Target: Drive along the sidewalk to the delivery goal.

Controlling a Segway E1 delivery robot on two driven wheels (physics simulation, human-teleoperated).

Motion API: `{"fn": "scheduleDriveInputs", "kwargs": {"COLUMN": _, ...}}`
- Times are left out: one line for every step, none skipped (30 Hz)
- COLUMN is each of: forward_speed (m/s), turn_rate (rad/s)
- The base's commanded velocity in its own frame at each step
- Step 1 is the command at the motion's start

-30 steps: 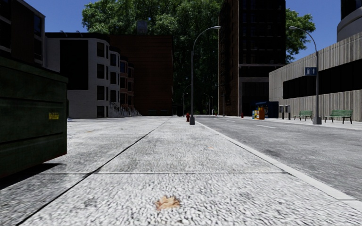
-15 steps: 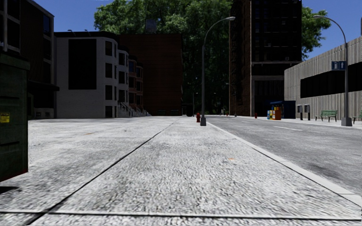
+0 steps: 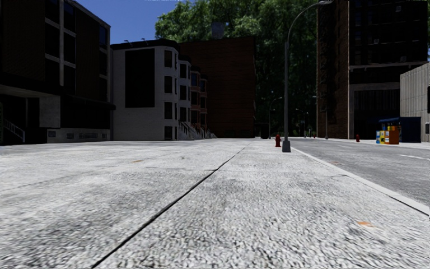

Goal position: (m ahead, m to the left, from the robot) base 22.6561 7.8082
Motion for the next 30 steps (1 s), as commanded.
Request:
{"fn": "scheduleDriveInputs", "kwargs": {"forward_speed": 2.0, "turn_rate": 0.48}}
{"fn": "scheduleDriveInputs", "kwargs": {"forward_speed": 2.0, "turn_rate": 0.48}}
{"fn": "scheduleDriveInputs", "kwargs": {"forward_speed": 2.0, "turn_rate": 0.48}}
{"fn": "scheduleDriveInputs", "kwargs": {"forward_speed": 2.0, "turn_rate": 0.48}}
{"fn": "scheduleDriveInputs", "kwargs": {"forward_speed": 2.0, "turn_rate": 0.48}}
{"fn": "scheduleDriveInputs", "kwargs": {"forward_speed": 2.0, "turn_rate": 0.48}}
{"fn": "scheduleDriveInputs", "kwargs": {"forward_speed": 2.0, "turn_rate": 0.48}}
{"fn": "scheduleDriveInputs", "kwargs": {"forward_speed": 2.0, "turn_rate": 0.48}}
{"fn": "scheduleDriveInputs", "kwargs": {"forward_speed": 2.0, "turn_rate": 0.48}}
{"fn": "scheduleDriveInputs", "kwargs": {"forward_speed": 2.0, "turn_rate": 0.48}}
{"fn": "scheduleDriveInputs", "kwargs": {"forward_speed": 2.0, "turn_rate": 0.48}}
{"fn": "scheduleDriveInputs", "kwargs": {"forward_speed": 2.0, "turn_rate": 0.48}}
{"fn": "scheduleDriveInputs", "kwargs": {"forward_speed": 2.0, "turn_rate": 0.48}}
{"fn": "scheduleDriveInputs", "kwargs": {"forward_speed": 2.0, "turn_rate": 0.48}}
{"fn": "scheduleDriveInputs", "kwargs": {"forward_speed": 2.0, "turn_rate": 0.48}}
{"fn": "scheduleDriveInputs", "kwargs": {"forward_speed": 2.0, "turn_rate": 0.48}}
{"fn": "scheduleDriveInputs", "kwargs": {"forward_speed": 2.0, "turn_rate": 0.48}}
{"fn": "scheduleDriveInputs", "kwargs": {"forward_speed": 2.0, "turn_rate": 0.48}}
{"fn": "scheduleDriveInputs", "kwargs": {"forward_speed": 2.0, "turn_rate": 0.48}}
{"fn": "scheduleDriveInputs", "kwargs": {"forward_speed": 2.0, "turn_rate": 0.48}}
{"fn": "scheduleDriveInputs", "kwargs": {"forward_speed": 2.0, "turn_rate": 0.48}}
{"fn": "scheduleDriveInputs", "kwargs": {"forward_speed": 2.0, "turn_rate": 0.48}}
{"fn": "scheduleDriveInputs", "kwargs": {"forward_speed": 2.0, "turn_rate": 0.48}}
{"fn": "scheduleDriveInputs", "kwargs": {"forward_speed": 2.0, "turn_rate": 0.48}}
{"fn": "scheduleDriveInputs", "kwargs": {"forward_speed": 2.0, "turn_rate": 0.48}}
{"fn": "scheduleDriveInputs", "kwargs": {"forward_speed": 2.0, "turn_rate": 0.48}}
{"fn": "scheduleDriveInputs", "kwargs": {"forward_speed": 2.0, "turn_rate": 0.48}}
{"fn": "scheduleDriveInputs", "kwargs": {"forward_speed": 2.0, "turn_rate": 0.48}}
{"fn": "scheduleDriveInputs", "kwargs": {"forward_speed": 2.0, "turn_rate": 0.48}}
{"fn": "scheduleDriveInputs", "kwargs": {"forward_speed": 2.0, "turn_rate": 0.48}}
